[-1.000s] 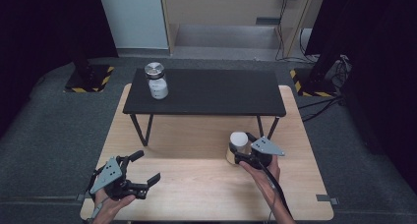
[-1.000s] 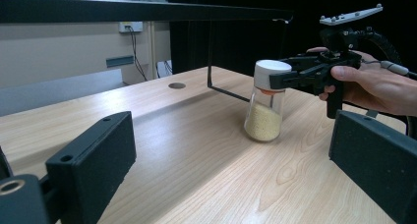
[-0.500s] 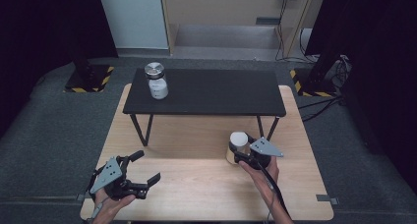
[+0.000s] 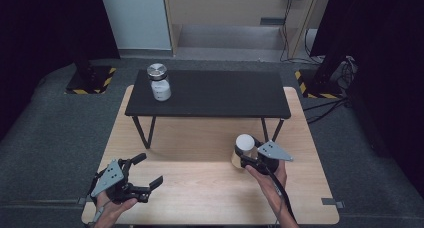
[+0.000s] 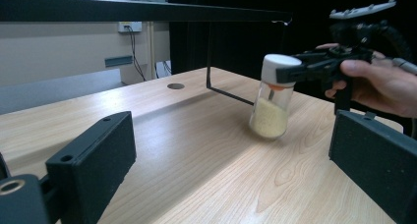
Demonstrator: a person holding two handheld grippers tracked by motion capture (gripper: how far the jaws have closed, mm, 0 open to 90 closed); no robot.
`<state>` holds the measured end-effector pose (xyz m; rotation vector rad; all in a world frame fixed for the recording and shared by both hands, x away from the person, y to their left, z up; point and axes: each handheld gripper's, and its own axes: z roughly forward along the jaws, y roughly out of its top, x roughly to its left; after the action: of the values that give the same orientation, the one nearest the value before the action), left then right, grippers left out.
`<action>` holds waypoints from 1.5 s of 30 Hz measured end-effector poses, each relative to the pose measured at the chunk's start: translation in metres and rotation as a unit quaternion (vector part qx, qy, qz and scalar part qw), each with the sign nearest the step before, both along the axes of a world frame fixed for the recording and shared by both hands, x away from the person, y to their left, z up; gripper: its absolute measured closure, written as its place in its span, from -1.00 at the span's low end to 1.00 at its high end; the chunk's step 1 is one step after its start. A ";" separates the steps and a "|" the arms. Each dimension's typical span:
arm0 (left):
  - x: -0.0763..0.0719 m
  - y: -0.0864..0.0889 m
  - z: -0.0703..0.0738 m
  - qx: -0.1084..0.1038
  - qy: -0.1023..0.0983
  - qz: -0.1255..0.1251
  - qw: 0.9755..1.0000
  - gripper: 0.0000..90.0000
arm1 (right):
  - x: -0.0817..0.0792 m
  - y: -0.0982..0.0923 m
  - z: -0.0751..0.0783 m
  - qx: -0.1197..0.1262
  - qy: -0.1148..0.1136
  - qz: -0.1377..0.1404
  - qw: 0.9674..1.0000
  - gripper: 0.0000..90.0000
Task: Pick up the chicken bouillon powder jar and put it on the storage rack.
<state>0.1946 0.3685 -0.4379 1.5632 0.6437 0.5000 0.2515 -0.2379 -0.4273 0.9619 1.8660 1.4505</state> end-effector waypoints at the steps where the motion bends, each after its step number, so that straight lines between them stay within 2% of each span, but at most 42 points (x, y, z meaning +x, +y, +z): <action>1: 0.000 0.000 0.000 0.000 0.000 -0.001 1.000 -0.95 | -0.004 -0.003 0.006 0.001 0.000 0.000 1.000 -0.26; 10: 0.000 -0.001 0.000 0.001 0.001 -0.001 1.000 -0.95 | -0.011 -0.020 0.040 -0.007 -0.005 0.016 1.000 -0.26; 13: 0.000 -0.001 0.000 0.003 0.000 -0.001 1.000 -0.95 | -0.010 -0.027 0.052 -0.003 -0.006 0.027 1.000 -0.26; 20: 0.001 -0.001 0.000 0.006 0.003 0.000 1.000 -0.94 | -0.006 -0.032 0.081 -0.016 -0.017 0.057 0.998 -0.26; 22: 0.000 -0.001 0.000 0.006 0.003 0.000 1.000 -0.94 | -0.005 -0.034 0.090 -0.022 -0.022 0.072 0.997 -0.26; 24: 0.000 -0.001 0.000 0.006 0.004 0.002 1.000 -0.94 | -0.001 -0.037 0.097 -0.016 -0.020 0.087 0.996 -0.26; 31: -0.002 0.001 -0.001 0.005 0.008 0.011 1.000 -0.94 | 0.014 -0.042 0.126 -0.019 -0.017 0.139 0.990 -0.26; 34: -0.004 0.001 -0.001 0.008 0.010 0.016 1.000 -0.94 | 0.020 -0.043 0.139 -0.023 -0.021 0.152 0.988 -0.26; 39: -0.009 0.003 -0.001 0.010 0.010 0.026 1.000 -0.94 | 0.032 -0.048 0.156 -0.012 -0.019 0.172 0.985 -0.26; 45: -0.014 0.006 -0.002 0.007 0.015 0.043 0.999 -0.94 | 0.048 -0.052 0.180 -0.013 -0.020 0.192 0.981 -0.26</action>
<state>0.1805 0.3742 -0.4400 1.5640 0.7335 0.5481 0.3000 -0.2904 -0.2474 0.5735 2.1153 1.6435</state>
